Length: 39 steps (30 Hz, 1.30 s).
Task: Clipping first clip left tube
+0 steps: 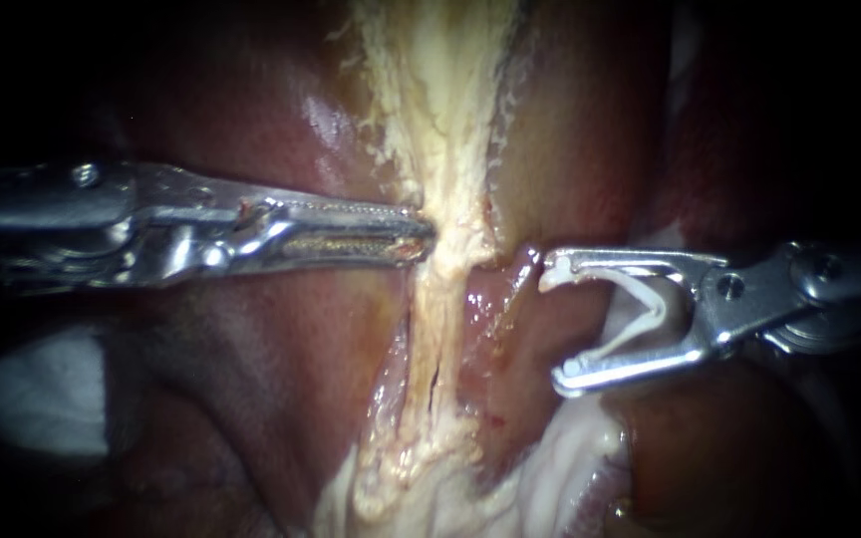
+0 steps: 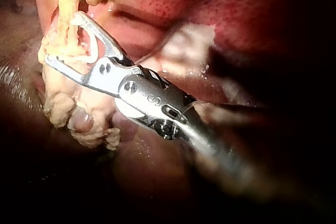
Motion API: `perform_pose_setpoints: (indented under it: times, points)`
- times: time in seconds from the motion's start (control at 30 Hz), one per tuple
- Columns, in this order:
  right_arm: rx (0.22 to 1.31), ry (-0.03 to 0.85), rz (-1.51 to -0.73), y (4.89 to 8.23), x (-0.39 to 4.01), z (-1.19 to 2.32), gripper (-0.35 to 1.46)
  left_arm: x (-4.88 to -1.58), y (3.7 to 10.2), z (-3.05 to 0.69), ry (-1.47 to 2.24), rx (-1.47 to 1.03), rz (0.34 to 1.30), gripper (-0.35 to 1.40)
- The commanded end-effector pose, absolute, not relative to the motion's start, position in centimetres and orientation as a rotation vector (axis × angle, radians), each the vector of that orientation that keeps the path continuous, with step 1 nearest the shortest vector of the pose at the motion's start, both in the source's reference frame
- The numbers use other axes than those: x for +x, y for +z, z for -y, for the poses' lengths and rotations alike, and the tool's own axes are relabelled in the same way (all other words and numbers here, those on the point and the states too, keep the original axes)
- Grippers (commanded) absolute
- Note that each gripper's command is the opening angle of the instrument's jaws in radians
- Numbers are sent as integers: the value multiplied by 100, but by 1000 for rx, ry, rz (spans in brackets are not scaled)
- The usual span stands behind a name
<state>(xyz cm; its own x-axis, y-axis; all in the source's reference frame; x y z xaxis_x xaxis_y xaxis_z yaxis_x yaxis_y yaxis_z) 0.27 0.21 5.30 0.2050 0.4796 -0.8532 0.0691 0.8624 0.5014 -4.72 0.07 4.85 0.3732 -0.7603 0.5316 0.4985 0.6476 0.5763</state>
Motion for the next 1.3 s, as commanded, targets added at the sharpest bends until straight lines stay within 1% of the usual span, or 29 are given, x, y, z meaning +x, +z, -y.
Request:
perform_pose_setpoints:
  times: [0.03, 0.33, 0.6, 0.8, 1.07, 1.3]
  points:
    - [488, 302, -1348, 530, 27, -20, 59, -472, 485, -7, -827, 346, 863, -35]
    - [495, 308, -1347, 536, 29, -16, 59, -461, 462, -7, -832, 347, 859, -35]
    - [501, 311, -1348, 536, 29, -15, 59, -435, 412, -12, -847, 343, 844, -35]
    - [512, 317, -1349, 536, 33, -13, 59, -421, 381, -6, -856, 340, 847, -35]
    - [533, 328, -1351, 539, 42, -7, 59, -412, 366, 4, -862, 340, 845, -35]
    - [578, 337, -1336, 549, 68, 10, 59, -412, 366, 3, -862, 341, 845, -35]
